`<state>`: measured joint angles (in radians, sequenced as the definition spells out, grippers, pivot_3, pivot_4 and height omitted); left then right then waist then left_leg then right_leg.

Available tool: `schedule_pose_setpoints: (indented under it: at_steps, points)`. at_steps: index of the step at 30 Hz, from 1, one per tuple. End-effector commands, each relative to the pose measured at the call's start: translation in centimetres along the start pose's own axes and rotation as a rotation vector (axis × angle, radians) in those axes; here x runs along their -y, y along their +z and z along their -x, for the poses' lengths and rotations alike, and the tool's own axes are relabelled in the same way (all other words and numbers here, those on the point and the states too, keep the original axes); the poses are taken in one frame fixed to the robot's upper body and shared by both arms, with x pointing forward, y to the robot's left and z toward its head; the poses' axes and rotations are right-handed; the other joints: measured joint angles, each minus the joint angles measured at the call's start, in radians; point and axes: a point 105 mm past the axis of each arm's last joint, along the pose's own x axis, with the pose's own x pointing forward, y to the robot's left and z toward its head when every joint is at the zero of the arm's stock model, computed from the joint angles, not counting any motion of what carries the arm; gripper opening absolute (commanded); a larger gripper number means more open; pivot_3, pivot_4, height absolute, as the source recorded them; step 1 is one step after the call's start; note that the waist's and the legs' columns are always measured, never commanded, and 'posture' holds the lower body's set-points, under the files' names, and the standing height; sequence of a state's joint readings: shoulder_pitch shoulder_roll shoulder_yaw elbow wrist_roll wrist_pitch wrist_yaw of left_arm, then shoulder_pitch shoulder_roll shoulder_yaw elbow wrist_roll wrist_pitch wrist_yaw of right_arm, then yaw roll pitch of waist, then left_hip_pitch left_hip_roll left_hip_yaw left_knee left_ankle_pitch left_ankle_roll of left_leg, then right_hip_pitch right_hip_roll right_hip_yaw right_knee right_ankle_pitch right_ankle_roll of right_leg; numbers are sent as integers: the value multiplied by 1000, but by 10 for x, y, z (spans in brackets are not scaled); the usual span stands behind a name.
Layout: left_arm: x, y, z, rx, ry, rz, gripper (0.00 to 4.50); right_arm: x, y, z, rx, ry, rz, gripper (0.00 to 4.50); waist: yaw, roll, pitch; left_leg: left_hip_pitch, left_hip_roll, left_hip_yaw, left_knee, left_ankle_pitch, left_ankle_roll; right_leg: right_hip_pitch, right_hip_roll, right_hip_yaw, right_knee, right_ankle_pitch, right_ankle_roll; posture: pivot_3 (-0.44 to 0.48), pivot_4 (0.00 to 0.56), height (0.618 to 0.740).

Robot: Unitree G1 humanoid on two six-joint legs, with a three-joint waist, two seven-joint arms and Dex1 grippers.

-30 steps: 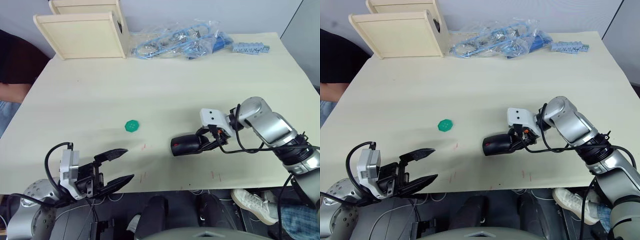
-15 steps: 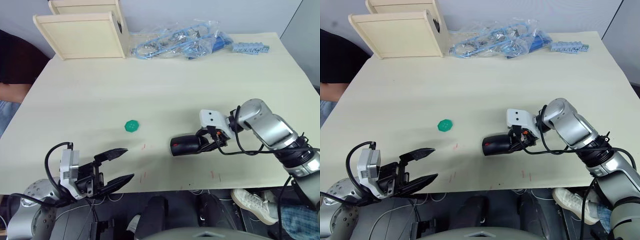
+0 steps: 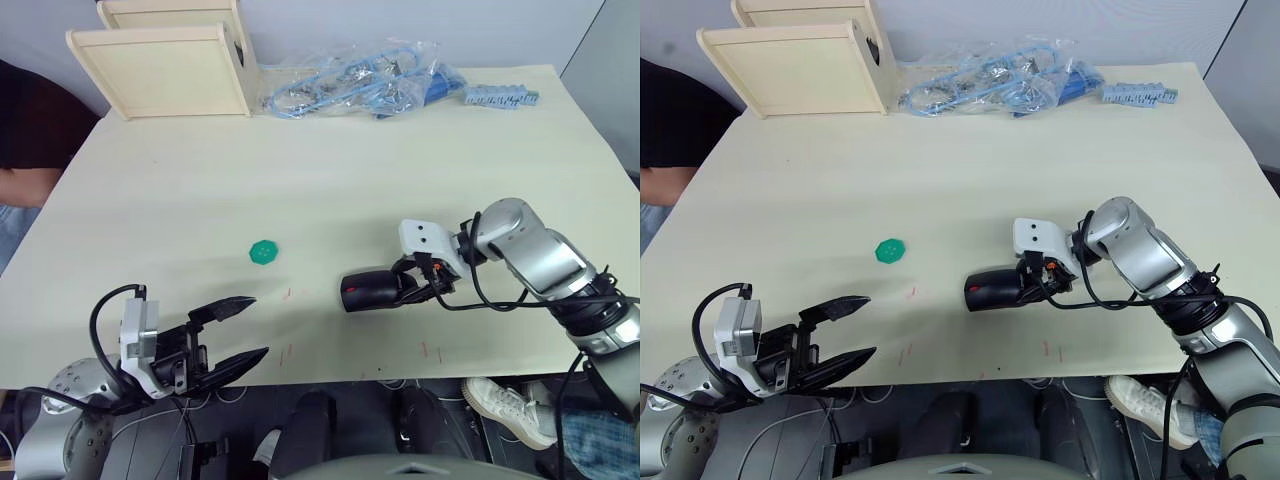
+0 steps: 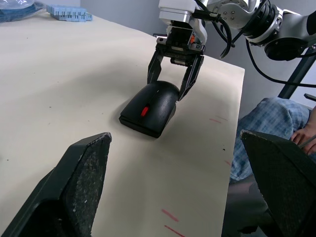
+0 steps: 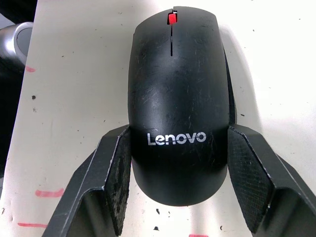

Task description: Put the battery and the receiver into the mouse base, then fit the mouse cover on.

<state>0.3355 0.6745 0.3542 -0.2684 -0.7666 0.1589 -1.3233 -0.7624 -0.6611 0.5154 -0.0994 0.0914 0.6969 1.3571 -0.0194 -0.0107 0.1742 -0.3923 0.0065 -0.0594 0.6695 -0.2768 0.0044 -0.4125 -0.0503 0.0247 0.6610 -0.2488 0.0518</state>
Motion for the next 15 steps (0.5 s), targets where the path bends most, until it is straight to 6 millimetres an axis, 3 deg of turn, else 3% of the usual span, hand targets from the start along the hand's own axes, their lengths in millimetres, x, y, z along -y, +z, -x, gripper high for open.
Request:
schedule_pose_setpoints:
  at_steps: [1,12,14,15]
  points:
    - [2,7,0,8,-4,-43,4500,-1,6,0,14,0,26,2248,0,0,0,0,0,0,0,0,0,0,0,0,0,0,0,0,150,740]
    - [2,7,-1,7,-3,-42,4500,-2,7,1,17,6,29,2248,0,0,0,0,0,0,0,0,0,0,0,0,0,0,0,0,150,740]
    - [2,7,-1,7,-4,-43,4500,-1,8,1,22,-3,30,3275,0,0,0,0,0,0,0,0,0,0,0,0,0,0,0,0,150,740]
    - [2,7,-1,7,-4,-43,4500,0,8,1,23,-6,34,3275,0,0,0,0,0,0,0,0,0,0,0,0,0,0,0,0,150,740]
